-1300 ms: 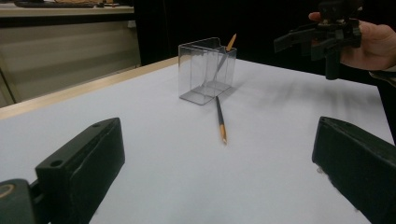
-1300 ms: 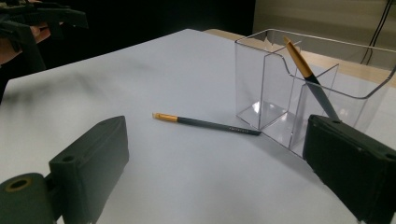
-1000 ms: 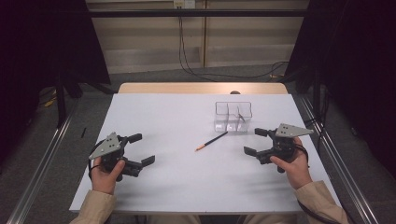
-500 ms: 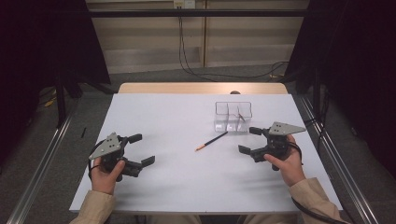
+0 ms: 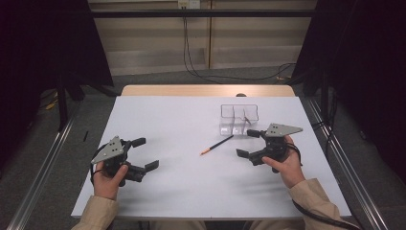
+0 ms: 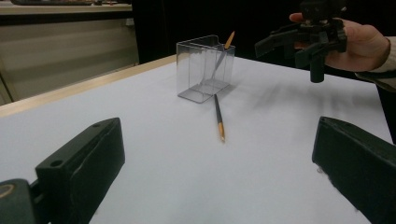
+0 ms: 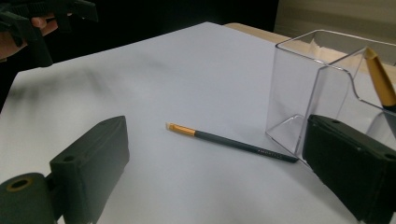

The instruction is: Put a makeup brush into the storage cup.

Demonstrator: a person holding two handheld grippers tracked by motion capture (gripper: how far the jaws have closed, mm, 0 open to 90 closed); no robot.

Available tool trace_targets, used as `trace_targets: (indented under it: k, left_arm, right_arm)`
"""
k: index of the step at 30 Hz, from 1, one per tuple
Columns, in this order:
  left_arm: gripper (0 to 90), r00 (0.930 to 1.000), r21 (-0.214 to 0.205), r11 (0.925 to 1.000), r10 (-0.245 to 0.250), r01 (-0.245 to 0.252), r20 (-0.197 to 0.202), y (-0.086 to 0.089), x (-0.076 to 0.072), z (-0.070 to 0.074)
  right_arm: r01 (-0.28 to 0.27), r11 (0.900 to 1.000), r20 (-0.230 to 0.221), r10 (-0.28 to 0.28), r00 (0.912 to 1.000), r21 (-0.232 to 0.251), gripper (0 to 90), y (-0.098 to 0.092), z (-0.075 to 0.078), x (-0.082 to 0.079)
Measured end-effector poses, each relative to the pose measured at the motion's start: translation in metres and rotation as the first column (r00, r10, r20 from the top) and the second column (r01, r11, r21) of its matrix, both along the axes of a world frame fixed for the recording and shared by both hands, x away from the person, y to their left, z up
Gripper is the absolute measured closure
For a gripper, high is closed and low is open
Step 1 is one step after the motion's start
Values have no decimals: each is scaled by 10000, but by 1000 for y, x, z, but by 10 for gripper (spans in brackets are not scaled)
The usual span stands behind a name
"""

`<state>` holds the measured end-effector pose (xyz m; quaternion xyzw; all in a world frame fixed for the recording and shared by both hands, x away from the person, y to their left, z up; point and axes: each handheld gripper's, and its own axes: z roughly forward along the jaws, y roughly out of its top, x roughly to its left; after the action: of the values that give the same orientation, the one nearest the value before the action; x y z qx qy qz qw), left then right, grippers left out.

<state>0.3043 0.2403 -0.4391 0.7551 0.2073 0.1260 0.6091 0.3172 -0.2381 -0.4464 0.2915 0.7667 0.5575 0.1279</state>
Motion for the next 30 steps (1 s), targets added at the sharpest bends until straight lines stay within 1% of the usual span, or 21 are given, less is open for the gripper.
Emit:
trace_targets:
  k: [4,7,14,17,18,22,25,26,28,30]
  left_arm:
    - [24,10000,-7,10000,16,-16,-12,1,-1,0]
    - [24,10000,-28,10000,46,-47,-18,2,-2,0]
    - [24,9999,-1,9999,136,-136,-42,5,-5,-1]
    - [24,9999,-15,9999,165,-165,-14,7,-6,-1]
    - [24,9998,-46,9998,168,-169,-68,9,-7,-1]
    - [24,9997,-37,9997,256,-256,-27,11,-9,-1]
    - [24,9996,-37,9996,266,-266,-75,12,-11,-1]
    - [24,9995,-33,9996,290,-291,-76,13,-11,-1]
    - [24,9995,-15,9995,316,-316,-48,14,-12,-1]
    - [24,9992,-115,9992,378,-379,-108,16,-14,-1]
  right_arm:
    - [-190,9998,31,190,9998,-118,69,9,0,4]
    - [-268,9996,-6,268,9996,-119,69,13,0,6]
    - [-357,9993,-59,356,9993,-147,69,21,-1,12]
    - [-464,9985,-111,461,9989,-297,70,26,-2,17]
    - [-481,9983,-113,477,9988,-339,70,28,-2,18]
    - [-619,9971,-123,614,9980,-445,73,34,-2,23]
    - [-683,9963,-147,676,9976,-529,74,37,-3,25]
    - [-769,9950,-202,758,9969,-641,76,40,-4,27]
    - [-836,9942,-219,823,9964,-680,79,43,-5,29]
    - [-876,9935,-232,861,9960,-722,79,46,-6,30]
